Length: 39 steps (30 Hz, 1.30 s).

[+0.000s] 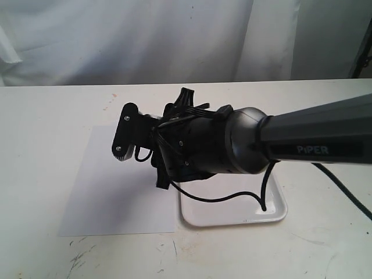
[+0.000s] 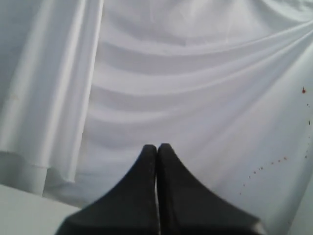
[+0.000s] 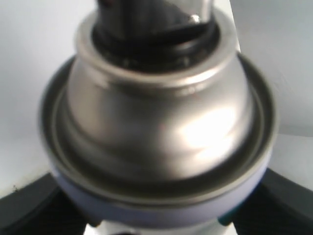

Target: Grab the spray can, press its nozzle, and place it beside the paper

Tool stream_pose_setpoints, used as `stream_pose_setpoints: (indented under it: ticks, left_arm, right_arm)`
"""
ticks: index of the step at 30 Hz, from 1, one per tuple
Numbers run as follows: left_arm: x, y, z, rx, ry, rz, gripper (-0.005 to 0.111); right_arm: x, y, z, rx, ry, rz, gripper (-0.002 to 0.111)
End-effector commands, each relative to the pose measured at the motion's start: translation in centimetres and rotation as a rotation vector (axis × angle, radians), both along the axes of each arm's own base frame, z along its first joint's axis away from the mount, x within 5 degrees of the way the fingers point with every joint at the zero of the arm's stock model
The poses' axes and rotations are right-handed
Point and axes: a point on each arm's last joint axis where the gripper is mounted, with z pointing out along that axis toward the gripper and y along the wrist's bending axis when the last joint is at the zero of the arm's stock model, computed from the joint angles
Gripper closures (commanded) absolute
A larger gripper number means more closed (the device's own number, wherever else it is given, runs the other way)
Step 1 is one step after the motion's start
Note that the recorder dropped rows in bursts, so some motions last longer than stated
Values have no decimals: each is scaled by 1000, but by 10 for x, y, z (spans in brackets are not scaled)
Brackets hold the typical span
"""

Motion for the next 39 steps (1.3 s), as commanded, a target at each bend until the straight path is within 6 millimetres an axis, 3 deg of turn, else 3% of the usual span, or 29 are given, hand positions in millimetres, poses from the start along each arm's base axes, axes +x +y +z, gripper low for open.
stream_pose_setpoints:
  ticks: [1, 6, 7, 11, 12, 16, 19, 24, 29, 37, 39]
  left_arm:
    - [2, -2, 11, -65, 126, -42, 107]
    - [23, -2, 49, -113, 217, -56, 107]
    - [40, -2, 65, -118, 312, -64, 107]
    - [80, -3, 86, -158, 525, -89, 107]
    - [105, -4, 91, -191, 646, -107, 107]
    - [172, -4, 86, -190, 952, -144, 107]
    - [205, -2, 83, -49, 1002, -170, 107]
    - [218, -1, 78, -54, 1002, -165, 107]
    - [226, -8, 67, -127, 1043, -237, 107]
    - [259, -29, 41, -76, 1208, -565, 107]
    - [276, -34, 28, -94, 1322, -666, 107]
  right_arm:
    - [3, -1, 9, -19, -44, 0, 108]
    - [3, -1, 9, -15, -41, 7, 108]
    - [3, -1, 9, -15, -41, 7, 108]
    - [3, 0, 9, -12, -40, 11, 108]
    - [3, 0, 9, -10, -38, 14, 108]
    - [2, 1, 9, -11, -39, 15, 108]
    - [2, 1, 9, -11, -39, 15, 108]
    - [-7, 9, 3, -45, -44, 62, 108]
    - [-3, 11, -14, -184, -96, -19, 108]
    - [-4, 25, -7, -166, -84, -26, 108]
    - [-5, 25, -8, -184, -63, -19, 108]
